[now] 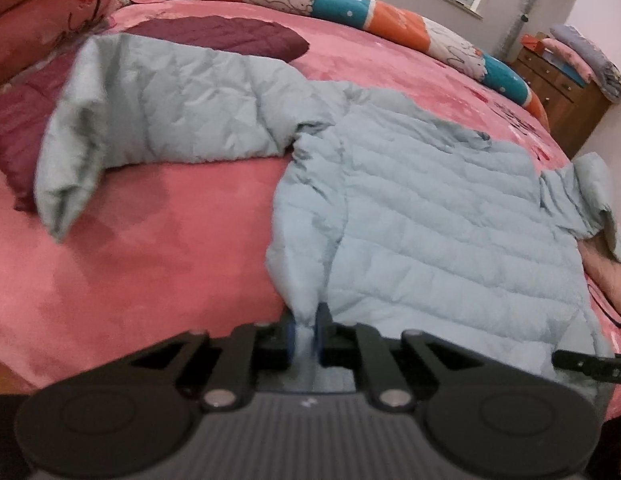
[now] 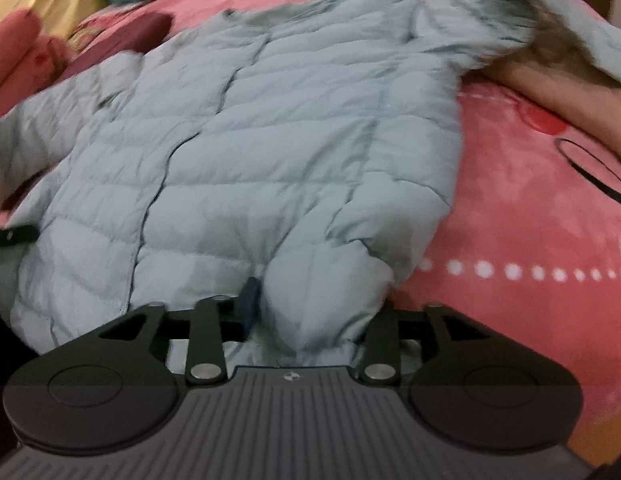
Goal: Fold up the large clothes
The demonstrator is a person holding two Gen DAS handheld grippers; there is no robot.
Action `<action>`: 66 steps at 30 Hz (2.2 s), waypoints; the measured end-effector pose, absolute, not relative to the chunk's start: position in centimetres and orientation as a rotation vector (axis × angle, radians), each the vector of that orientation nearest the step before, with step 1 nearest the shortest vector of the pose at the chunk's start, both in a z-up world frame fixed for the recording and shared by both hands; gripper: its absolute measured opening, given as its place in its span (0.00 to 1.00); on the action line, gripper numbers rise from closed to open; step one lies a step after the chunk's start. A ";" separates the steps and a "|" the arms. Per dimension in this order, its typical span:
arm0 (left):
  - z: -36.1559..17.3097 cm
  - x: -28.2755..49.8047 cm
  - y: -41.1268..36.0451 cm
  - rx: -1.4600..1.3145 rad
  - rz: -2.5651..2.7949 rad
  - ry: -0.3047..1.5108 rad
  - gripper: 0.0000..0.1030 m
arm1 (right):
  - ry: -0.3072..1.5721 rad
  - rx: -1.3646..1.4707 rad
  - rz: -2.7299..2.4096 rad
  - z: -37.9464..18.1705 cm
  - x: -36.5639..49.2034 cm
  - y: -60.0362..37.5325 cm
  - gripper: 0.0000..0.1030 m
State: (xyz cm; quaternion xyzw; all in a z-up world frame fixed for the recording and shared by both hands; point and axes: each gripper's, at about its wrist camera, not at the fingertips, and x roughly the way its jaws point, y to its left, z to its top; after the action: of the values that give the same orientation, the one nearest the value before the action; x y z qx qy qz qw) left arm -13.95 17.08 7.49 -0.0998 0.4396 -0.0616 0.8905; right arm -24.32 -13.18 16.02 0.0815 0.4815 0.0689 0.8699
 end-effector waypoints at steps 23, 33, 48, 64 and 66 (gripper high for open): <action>11.0 -10.1 7.8 0.048 -0.289 0.656 0.53 | 0.524 0.173 0.000 18.6 -23.0 -15.5 0.98; 8.3 -6.8 4.6 0.050 -0.298 0.643 0.62 | 0.532 0.177 0.038 17.5 -19.0 -14.6 0.98; 3.9 -3.6 5.7 0.065 -0.342 0.645 0.73 | 0.585 0.155 -0.010 17.3 -14.4 -14.1 1.00; 0.9 -2.4 7.0 -0.041 -0.355 0.649 0.83 | 0.655 0.151 -0.089 14.0 -6.0 -14.8 1.00; 1.0 -2.3 6.9 -0.040 -0.356 0.654 0.84 | 0.669 0.137 -0.091 13.9 -4.8 -14.6 1.00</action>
State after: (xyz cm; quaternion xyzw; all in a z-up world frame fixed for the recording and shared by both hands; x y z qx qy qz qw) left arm -2.32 6.92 0.98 -0.0195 0.3197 -0.1737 0.9313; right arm -4.76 -14.56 13.93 0.0671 0.3279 -0.0444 0.9413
